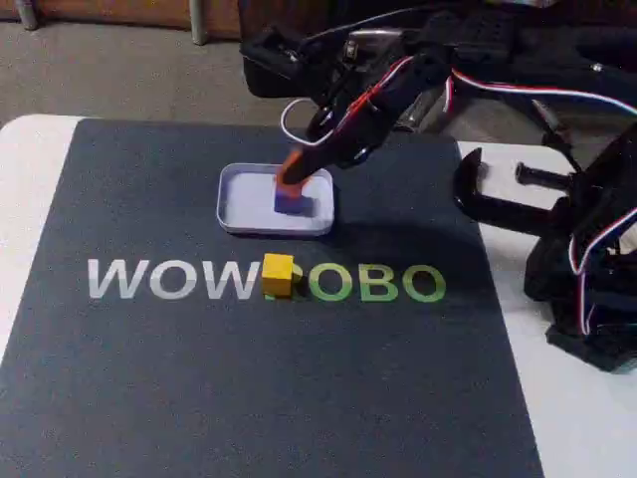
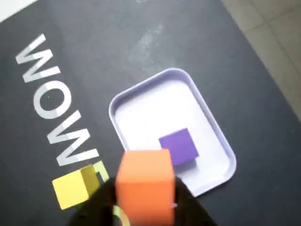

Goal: Move blocks one by one until all three blocks are in the tray.

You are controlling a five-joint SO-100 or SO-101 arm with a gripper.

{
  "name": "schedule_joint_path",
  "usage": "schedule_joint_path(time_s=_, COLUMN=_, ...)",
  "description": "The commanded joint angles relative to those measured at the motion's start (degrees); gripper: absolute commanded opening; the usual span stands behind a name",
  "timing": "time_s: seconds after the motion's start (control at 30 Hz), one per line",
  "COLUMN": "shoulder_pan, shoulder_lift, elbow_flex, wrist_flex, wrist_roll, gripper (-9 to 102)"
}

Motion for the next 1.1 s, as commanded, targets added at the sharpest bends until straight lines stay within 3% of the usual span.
schedule_joint_path(time_s=0.0, shoulder_pan=-0.4, shoulder_lift=0.4, elbow_flex=-0.4, wrist_flex=-0.7, wrist_roll=-0.4, gripper=15)
schedule_joint_path(time_s=0.23, shoulder_pan=-0.8, shoulder_lift=0.4, elbow_flex=0.6, wrist_flex=-0.7, wrist_roll=-2.0, gripper=17)
schedule_joint_path(time_s=0.33, shoulder_pan=-1.4, shoulder_lift=1.8, elbow_flex=3.7, wrist_flex=-1.1, wrist_roll=-8.2, gripper=16)
schedule_joint_path(time_s=0.5, shoulder_pan=-4.4, shoulder_lift=7.7, elbow_flex=18.0, wrist_flex=-16.1, wrist_roll=-16.3, gripper=15)
schedule_joint_path(time_s=1.07, shoulder_pan=-12.4, shoulder_lift=10.6, elbow_flex=16.6, wrist_flex=-4.0, wrist_roll=-23.1, gripper=19)
